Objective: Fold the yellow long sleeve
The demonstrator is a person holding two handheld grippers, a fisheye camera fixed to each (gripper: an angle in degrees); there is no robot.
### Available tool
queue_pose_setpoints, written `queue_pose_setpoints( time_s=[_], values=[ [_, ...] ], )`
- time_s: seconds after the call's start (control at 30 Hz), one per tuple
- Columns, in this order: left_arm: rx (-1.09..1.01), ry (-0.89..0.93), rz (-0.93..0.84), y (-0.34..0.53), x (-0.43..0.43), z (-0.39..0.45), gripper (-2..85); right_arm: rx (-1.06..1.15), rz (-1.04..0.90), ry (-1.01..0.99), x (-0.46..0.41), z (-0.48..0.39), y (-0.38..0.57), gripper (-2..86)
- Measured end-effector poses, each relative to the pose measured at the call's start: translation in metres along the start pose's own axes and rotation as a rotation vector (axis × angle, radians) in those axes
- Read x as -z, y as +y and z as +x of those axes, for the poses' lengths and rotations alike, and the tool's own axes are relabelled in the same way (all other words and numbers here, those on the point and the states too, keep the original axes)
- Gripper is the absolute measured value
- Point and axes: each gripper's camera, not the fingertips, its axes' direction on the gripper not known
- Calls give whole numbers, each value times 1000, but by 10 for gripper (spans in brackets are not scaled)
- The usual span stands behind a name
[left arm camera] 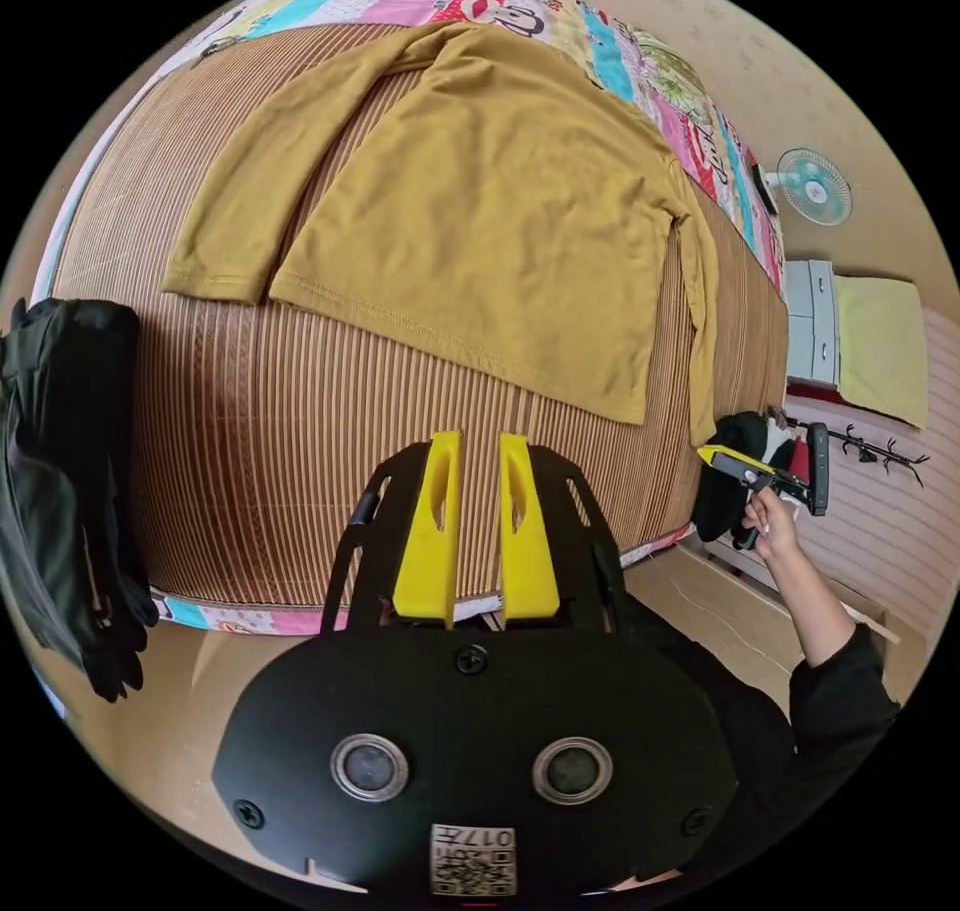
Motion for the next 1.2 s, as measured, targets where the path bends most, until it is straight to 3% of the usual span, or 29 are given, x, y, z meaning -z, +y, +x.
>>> queue_pose_setpoints(
  time_s=[0.17, 0.47, 0.67, 0.83, 0.93, 1.07, 1.2],
  values=[
    [6, -159, -14, 1, 1, -57, 81, -30, -33, -41, -6, 5, -19, 129],
    [127, -15, 80, -18, 41, -165, 80, -122, 91, -222, 14, 18, -68, 127],
    [57, -177, 217, -52, 83, -194, 81, -172, 98, -216, 23, 24, -97, 147],
    [-5, -165, 141, -83, 65, -207, 89, -96, 126, -162, 32, 11, -105, 133],
    [-66, -269, -32, -96, 35, -213, 89, -36, 114, -35, 34, 3, -109, 109],
    [-163, -344, -26, -80, 30, -212, 72, 95, 99, 34, 39, 1, -107, 64],
    [-205, -288, -75, -53, 24, -220, 35, 132, 71, 49, 48, 15, -95, 37]
  ],
)
